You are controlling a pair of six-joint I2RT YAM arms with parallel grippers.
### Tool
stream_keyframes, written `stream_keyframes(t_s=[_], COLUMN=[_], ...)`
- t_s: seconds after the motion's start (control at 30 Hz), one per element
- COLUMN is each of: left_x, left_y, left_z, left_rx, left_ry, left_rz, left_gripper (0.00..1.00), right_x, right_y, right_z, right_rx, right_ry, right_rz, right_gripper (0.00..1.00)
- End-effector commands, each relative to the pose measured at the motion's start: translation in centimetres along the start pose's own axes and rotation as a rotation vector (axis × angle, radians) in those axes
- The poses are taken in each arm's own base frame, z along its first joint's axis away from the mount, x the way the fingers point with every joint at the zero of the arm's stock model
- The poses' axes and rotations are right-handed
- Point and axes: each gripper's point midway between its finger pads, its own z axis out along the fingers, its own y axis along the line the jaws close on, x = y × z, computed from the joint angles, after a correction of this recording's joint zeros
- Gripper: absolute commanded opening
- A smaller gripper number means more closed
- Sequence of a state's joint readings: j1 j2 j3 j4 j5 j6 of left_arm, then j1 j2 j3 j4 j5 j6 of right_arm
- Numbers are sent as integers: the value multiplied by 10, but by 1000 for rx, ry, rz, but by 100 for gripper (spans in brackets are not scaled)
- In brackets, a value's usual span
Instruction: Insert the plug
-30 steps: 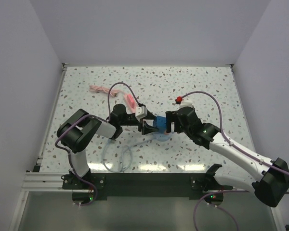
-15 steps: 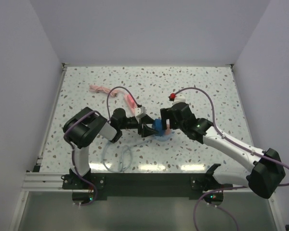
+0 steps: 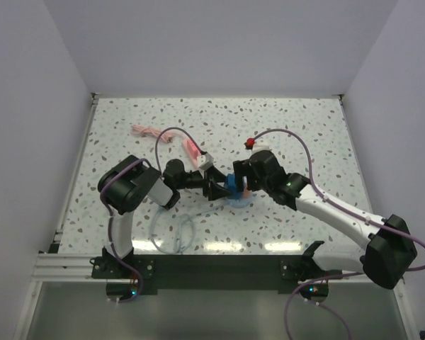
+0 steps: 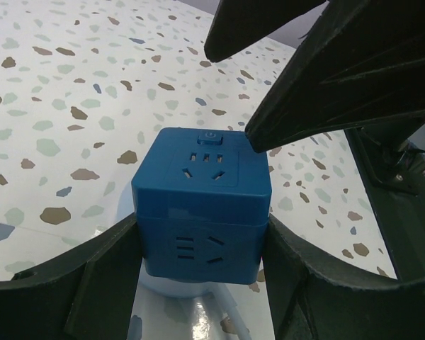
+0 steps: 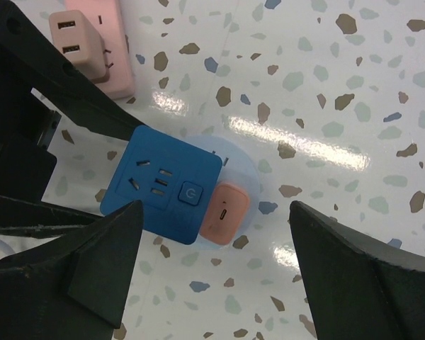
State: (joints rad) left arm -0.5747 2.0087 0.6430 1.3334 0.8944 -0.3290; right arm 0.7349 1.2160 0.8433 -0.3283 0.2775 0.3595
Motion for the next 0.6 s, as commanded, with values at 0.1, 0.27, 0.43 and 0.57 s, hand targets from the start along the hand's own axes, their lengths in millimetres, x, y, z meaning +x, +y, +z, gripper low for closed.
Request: stream_keyframes(t_s=[0.1,0.27,0.43,0.57], left_x=[-67,-68,-70,-73], left_y=[-19,-22,-20,-21], left_z=[-7,-11,-13,-15], left_rx=[79,70,50,35], left_ry=[-257,-272,-279,-287], left_rz=[325,339,363,380], left_gripper=[2,2,2,2], right_x=[-26,-29,-17,-7], right_y=[19,39,47,46], right_z=[-14,-15,0,11], right_rx=[-88,-173,-184,-151], right_ry=[-54,-12,47,99], right_rz=[8,29,62,74], right_gripper=[89,89,89,90])
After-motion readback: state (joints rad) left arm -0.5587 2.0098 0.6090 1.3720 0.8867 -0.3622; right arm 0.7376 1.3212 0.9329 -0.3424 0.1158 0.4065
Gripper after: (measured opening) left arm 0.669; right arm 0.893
